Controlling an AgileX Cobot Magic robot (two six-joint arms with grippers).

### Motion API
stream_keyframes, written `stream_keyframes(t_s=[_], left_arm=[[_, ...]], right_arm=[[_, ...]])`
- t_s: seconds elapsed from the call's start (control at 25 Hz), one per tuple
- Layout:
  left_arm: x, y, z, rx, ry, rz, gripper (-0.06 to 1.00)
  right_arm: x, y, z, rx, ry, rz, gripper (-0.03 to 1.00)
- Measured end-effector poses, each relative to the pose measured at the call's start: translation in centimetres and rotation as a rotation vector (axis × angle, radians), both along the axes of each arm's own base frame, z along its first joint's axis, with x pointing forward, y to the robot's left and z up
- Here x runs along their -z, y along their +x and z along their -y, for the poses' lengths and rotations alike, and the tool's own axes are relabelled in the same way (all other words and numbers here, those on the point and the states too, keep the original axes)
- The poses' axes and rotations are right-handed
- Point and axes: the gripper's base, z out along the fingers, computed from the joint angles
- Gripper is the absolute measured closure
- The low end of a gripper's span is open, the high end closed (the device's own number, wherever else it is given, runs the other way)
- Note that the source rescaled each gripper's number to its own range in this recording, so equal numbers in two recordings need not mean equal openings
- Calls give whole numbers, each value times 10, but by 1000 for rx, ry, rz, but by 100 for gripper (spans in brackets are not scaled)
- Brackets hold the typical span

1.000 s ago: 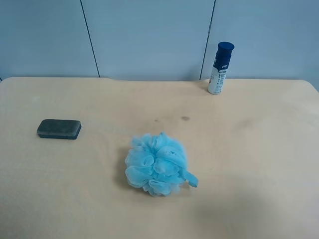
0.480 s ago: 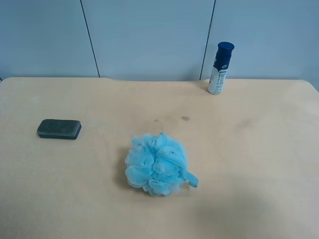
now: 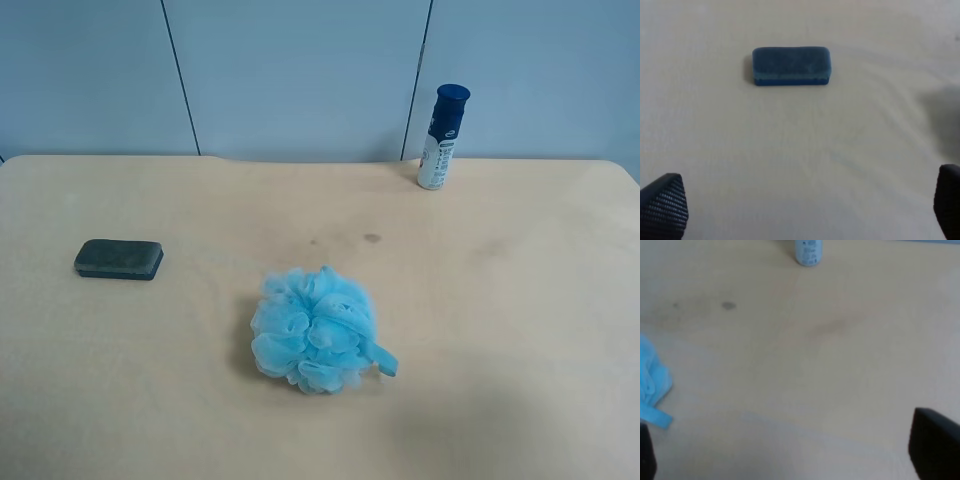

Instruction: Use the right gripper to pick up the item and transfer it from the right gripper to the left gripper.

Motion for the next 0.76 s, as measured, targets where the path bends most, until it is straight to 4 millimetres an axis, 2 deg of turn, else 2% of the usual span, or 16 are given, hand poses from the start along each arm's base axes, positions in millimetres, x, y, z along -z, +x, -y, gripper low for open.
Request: stream_keyframes(t_s=[0.76], left_arm=[[-1,0,0,0,0,6,-5]], right_arm=[[0,0,0,0,0,0,-3]])
